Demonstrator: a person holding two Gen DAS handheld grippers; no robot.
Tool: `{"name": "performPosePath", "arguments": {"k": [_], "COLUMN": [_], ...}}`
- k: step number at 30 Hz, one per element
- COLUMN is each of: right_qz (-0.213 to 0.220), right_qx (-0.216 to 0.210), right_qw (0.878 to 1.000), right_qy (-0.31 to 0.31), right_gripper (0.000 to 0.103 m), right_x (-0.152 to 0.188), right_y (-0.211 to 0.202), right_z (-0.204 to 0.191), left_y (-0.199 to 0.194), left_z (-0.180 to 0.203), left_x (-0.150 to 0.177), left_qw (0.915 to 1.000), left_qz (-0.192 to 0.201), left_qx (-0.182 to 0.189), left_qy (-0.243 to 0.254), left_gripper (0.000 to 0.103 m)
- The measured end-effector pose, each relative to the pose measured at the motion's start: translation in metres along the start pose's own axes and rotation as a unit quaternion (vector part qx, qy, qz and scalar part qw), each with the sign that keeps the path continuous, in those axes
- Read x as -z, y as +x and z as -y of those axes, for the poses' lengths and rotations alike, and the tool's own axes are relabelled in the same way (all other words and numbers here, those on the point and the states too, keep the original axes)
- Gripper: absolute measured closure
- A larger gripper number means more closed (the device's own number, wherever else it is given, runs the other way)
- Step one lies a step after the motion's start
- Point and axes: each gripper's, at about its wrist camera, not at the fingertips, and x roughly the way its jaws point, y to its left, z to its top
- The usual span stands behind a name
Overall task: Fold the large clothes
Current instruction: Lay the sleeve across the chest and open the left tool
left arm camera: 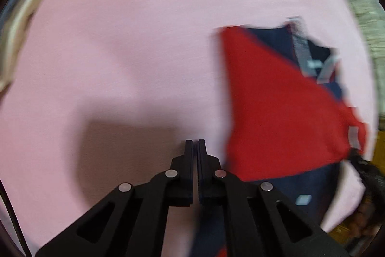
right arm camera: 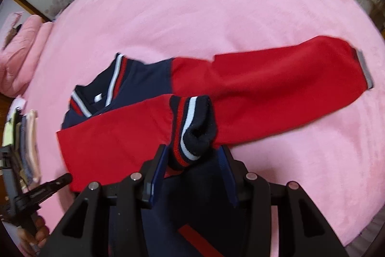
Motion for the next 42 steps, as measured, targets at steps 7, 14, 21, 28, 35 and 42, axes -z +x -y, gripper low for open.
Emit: {"name": "performPosePath", "arguments": {"k": [7, 14, 21, 28, 35, 42], "right_qz": [0.007, 0.010, 0.005, -0.004, 0.017, -0.024], "right_qx": [0.016, 0.011, -0.009, -0.018, -0.109, -0.228], "right_qw": [1.000, 1.000, 0.999, 0.997, 0.989, 0.968], "right_qy": [-0.016, -0.023, -0.040, -0.070, -0.102, -0.101], "right_gripper": [0.060, 0.060, 0.060, 0.060, 0.079, 0.101], "right_x": [0.011, 0.007, 0.014, 0.021, 0.024, 0.020], "right_y": [-0.001, 0.000, 0.001, 0.009, 0.006, 0.060], "right_z": [-0.009, -0.018, -0.037, -0.057, -0.077, -0.113], "left_y": [-0.022, 0.006, 0.012, 0.011, -0.039, -0.025], "left_z": [-0.018, 0.054, 0.073, 0.041, 0.023, 0.092], "left_x": [-0.002, -0.002, 0.019, 0.021, 0.030, 0.025], "left_qw": [0.9956, 0.9919, 0.9934, 0.9926, 0.9951, 0.9914], "left_qz": [0.027, -0.008, 0.014, 0.014, 0.087, 0.083], "left_qx": [0.083, 0.124, 0.102, 0.120, 0.015, 0.080], "left_qy": [-0.034, 0.024, 0.050, -0.004, -0.045, 0.062], "left_gripper": [0.079, 0.030, 0.097, 0.095, 0.055, 0.094]}}
